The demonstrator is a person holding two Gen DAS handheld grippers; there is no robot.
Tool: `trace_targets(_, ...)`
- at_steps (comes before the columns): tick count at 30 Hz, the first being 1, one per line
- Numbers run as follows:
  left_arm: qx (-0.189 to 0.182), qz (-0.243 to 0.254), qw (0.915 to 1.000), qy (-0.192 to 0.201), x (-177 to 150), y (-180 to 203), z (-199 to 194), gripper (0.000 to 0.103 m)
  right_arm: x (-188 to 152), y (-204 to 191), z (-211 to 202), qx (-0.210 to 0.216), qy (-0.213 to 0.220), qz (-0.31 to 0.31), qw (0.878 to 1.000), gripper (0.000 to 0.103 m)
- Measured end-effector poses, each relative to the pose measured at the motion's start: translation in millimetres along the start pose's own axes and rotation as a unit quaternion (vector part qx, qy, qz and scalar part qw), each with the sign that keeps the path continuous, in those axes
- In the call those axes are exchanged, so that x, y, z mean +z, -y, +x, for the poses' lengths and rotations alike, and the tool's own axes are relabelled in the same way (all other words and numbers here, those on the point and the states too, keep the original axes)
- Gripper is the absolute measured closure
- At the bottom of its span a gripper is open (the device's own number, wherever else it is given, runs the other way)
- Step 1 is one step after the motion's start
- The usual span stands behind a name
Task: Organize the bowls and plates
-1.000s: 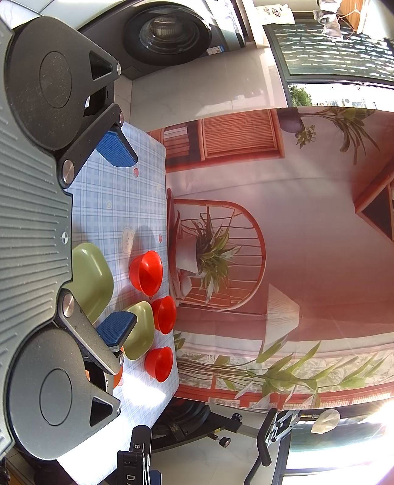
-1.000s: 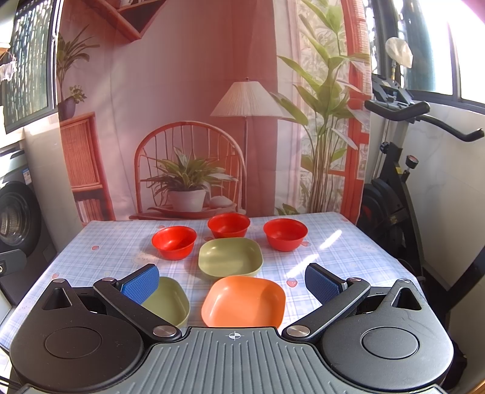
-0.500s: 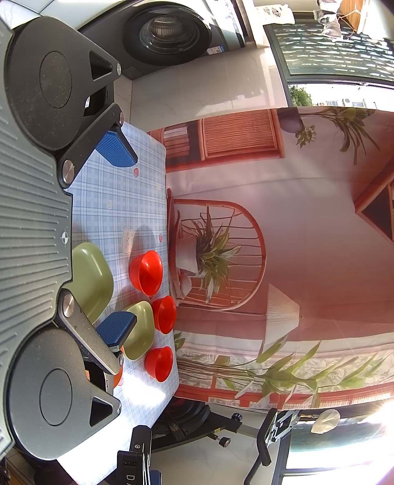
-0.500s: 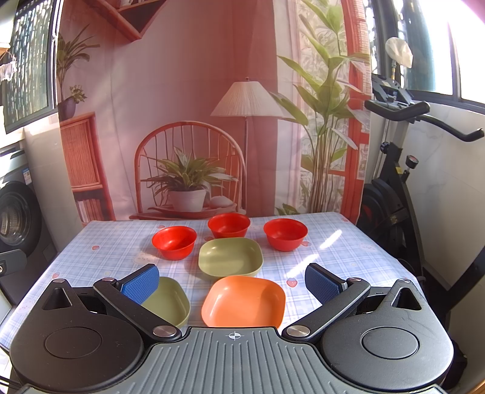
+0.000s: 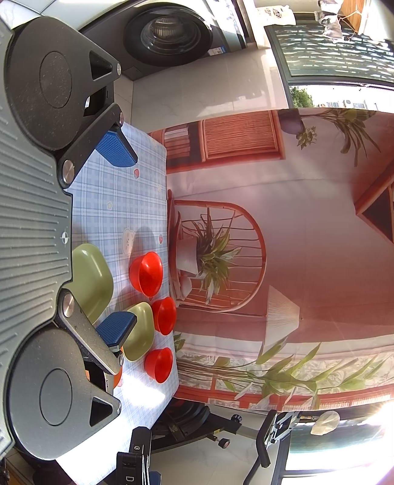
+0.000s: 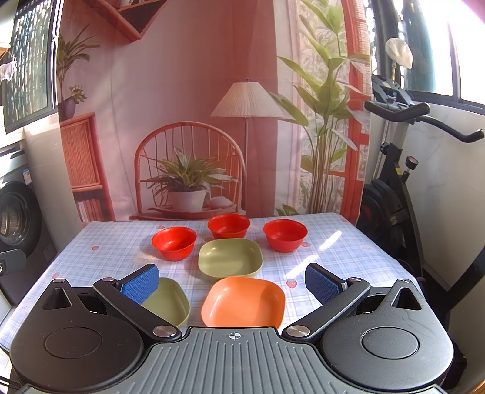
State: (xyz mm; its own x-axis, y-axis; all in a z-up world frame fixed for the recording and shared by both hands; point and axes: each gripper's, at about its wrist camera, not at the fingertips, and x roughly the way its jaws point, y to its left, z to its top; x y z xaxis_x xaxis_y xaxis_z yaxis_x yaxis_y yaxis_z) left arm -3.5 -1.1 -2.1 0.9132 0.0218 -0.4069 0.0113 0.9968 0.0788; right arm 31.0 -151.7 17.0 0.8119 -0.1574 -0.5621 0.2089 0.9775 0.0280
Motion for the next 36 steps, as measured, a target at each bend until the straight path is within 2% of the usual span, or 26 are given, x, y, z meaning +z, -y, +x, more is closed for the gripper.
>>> trace_targets(7,0.012,-0.005,0.9997,-0.018,2,-3,9,0.001,1,0,1,0.001,0.005,-0.002,1.000,0.001)
trace_targets(14,0.044,0.003,0.9990,-0.009,12,-7,22,0.001,12,-3,20,0.012,0.018,-0.020,1.000,0.002)
trace_targets(23,0.047,0.011,0.9988,-0.013,40,-18,60,0.001,37,-18,77,0.053,0.014,-0.023,0.998,0.015)
trace_targets(30,0.053,0.016,0.9985,-0.006,64,-27,98,0.002,54,-36,127,0.077,0.018,-0.020,0.997,0.017)
trace_targets(32,0.044,0.017,0.9988,-0.012,64,-27,109,0.003,53,-40,140,0.075,0.019,-0.016,0.997,0.017)
trace_targets(34,0.032,0.014,0.9991,-0.025,58,-28,123,0.014,50,-43,153,0.079,0.021,-0.016,0.996,0.016)
trace_targets(36,0.019,-0.002,0.9990,-0.041,51,-31,136,0.019,45,-43,167,0.089,0.020,-0.010,0.996,0.006)
